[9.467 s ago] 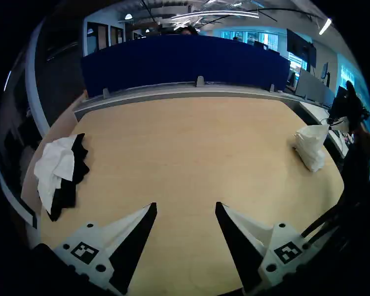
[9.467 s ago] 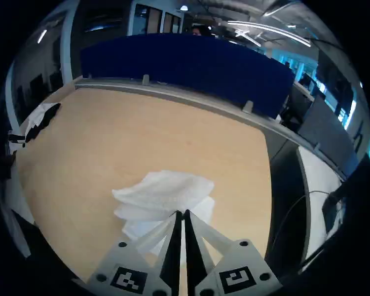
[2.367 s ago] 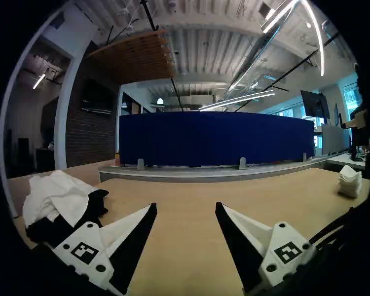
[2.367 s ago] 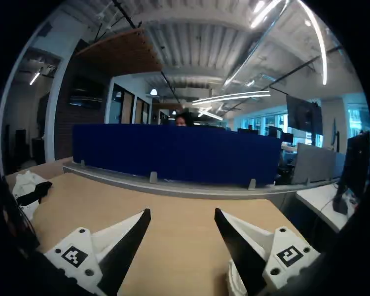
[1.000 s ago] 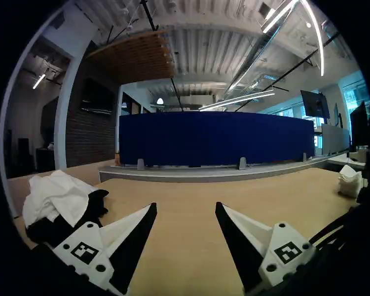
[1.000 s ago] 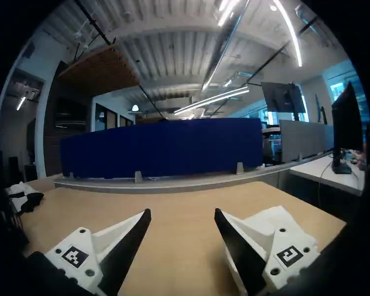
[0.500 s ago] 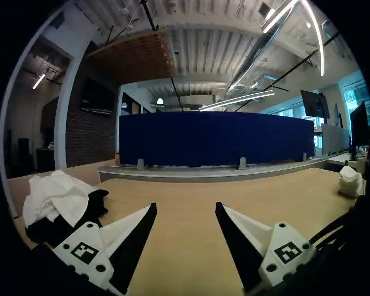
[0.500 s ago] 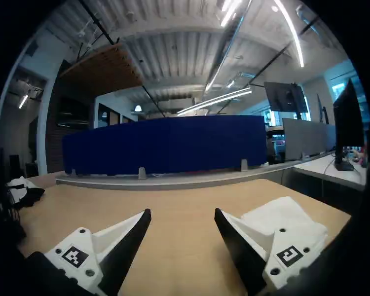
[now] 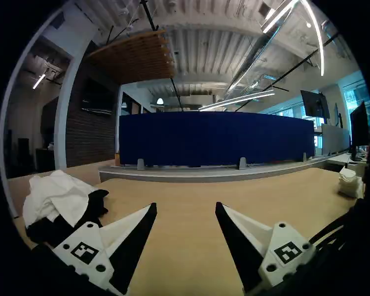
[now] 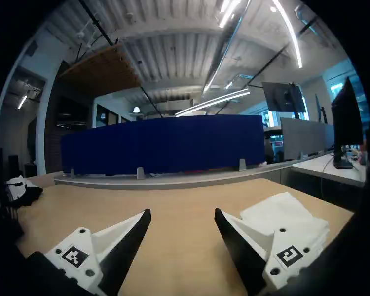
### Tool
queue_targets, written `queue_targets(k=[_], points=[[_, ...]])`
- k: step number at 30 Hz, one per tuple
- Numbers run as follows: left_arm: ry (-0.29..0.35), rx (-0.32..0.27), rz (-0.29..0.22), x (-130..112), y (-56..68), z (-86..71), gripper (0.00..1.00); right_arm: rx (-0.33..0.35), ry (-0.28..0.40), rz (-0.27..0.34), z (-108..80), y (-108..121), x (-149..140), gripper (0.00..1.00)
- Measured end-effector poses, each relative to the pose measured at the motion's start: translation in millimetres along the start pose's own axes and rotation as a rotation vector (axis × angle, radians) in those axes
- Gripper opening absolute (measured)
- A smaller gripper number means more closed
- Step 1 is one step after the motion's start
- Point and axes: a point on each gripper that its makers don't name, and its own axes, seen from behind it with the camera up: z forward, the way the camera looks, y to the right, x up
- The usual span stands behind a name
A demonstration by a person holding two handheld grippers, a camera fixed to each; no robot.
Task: Fold towel
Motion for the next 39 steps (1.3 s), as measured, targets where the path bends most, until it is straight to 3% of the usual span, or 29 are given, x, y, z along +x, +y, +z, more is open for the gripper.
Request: queue_targets(k=[20,39], points=[[0.000,0.000,0.000,0.3,0.8,1.3,0.88,-0.010,0.010,-0.067,-3.5,-4.0,-1.8,1.00],[0.000,0.000,0.000,0.2,0.8,0.5,0.88,-0.014,0.009,-0.064,-3.9,-2.9,-2.9,1.00]])
